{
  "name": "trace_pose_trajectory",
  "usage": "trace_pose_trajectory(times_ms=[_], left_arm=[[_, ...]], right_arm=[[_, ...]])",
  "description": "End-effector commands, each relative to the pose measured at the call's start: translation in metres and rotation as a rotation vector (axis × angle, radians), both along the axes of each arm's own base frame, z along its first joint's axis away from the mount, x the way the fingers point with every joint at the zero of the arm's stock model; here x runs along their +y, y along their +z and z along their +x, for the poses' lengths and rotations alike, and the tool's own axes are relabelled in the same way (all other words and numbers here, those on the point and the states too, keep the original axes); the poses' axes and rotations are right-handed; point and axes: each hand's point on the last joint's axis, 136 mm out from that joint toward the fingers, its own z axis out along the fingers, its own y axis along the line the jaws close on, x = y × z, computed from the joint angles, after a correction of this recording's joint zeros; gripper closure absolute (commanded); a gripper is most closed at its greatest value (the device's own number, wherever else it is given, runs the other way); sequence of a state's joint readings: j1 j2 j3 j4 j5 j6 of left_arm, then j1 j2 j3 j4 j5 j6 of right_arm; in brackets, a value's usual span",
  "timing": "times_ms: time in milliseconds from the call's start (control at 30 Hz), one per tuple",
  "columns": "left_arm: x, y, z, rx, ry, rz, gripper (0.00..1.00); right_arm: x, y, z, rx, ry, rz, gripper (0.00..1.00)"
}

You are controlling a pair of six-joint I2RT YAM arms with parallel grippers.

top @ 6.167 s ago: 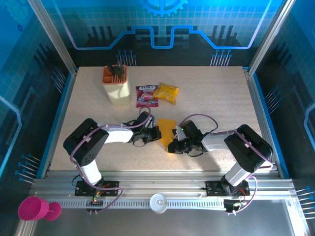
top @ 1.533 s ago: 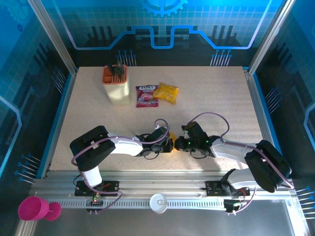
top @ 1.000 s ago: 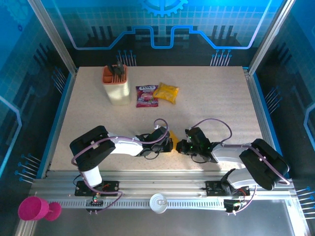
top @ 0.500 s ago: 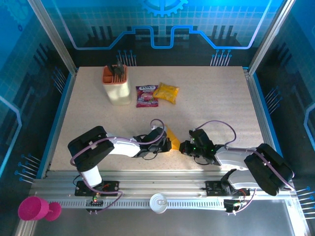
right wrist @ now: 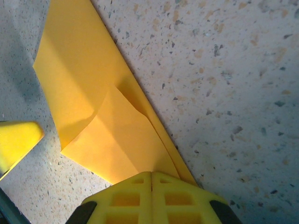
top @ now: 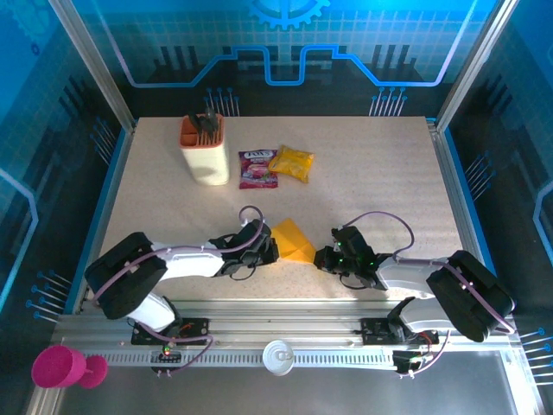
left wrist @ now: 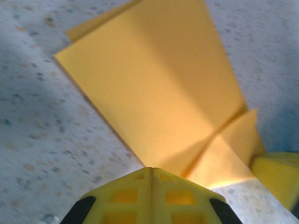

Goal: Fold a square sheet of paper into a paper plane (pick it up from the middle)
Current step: Third fold the triangle at the center of the table.

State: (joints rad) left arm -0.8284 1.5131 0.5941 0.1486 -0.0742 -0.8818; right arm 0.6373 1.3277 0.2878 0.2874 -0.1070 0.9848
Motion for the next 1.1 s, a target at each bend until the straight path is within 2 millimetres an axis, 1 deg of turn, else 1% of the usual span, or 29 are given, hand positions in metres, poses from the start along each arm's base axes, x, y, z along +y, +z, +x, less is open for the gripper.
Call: trace_pose_trajectory(times_ms=[0, 67, 200, 267, 367, 600, 733, 800, 867, 967, 1000, 1067], left_arm=[[-0.028, 0.024, -0.006, -0.036, -0.09, -0.033, 1.0], [-0.05, 0.03, -0.009, -0.04, -0.137, -0.066, 1.0], [-0.083, 0.026, -0.013, -0.022, -0.195, -0.098, 1.0], [-0.091, 0.019, -0.014, -0.013, -0.204, -0.093, 1.0], [-0.092, 0.007, -0.015, 0.006, -0.188, -0.086, 1.0], [-0.062, -0.028, -0.015, 0.04, -0.098, 0.017, 1.0], [-0.042, -0.043, -0.014, 0.061, -0.037, 0.049, 1.0], [-0.027, -0.048, -0.012, 0.069, 0.006, 0.064, 1.0], [-0.014, -0.05, -0.01, 0.071, 0.041, 0.07, 1.0], [0.012, -0.051, -0.007, 0.075, 0.106, 0.083, 1.0], [0.021, -0.05, -0.006, 0.075, 0.126, 0.085, 1.0], [0.031, -0.043, -0.003, 0.066, 0.147, 0.076, 1.0]], right_arm=[[-0.06, -0.057, -0.043, 0.203, -0.073, -0.253, 1.0], [-0.059, -0.056, -0.043, 0.199, -0.072, -0.252, 1.0], [-0.059, -0.056, -0.043, 0.202, -0.065, -0.255, 1.0], [-0.059, -0.056, -0.042, 0.201, -0.067, -0.253, 1.0], [-0.058, -0.054, -0.042, 0.199, -0.066, -0.251, 1.0], [-0.061, -0.049, -0.042, 0.191, -0.069, -0.264, 1.0], [-0.065, -0.048, -0.044, 0.189, -0.072, -0.272, 1.0], [-0.066, -0.049, -0.045, 0.19, -0.07, -0.276, 1.0], [-0.067, -0.049, -0.045, 0.19, -0.066, -0.278, 1.0], [-0.067, -0.051, -0.046, 0.191, -0.059, -0.285, 1.0], [-0.067, -0.052, -0.046, 0.192, -0.055, -0.286, 1.0], [-0.066, -0.052, -0.046, 0.192, -0.046, -0.284, 1.0]])
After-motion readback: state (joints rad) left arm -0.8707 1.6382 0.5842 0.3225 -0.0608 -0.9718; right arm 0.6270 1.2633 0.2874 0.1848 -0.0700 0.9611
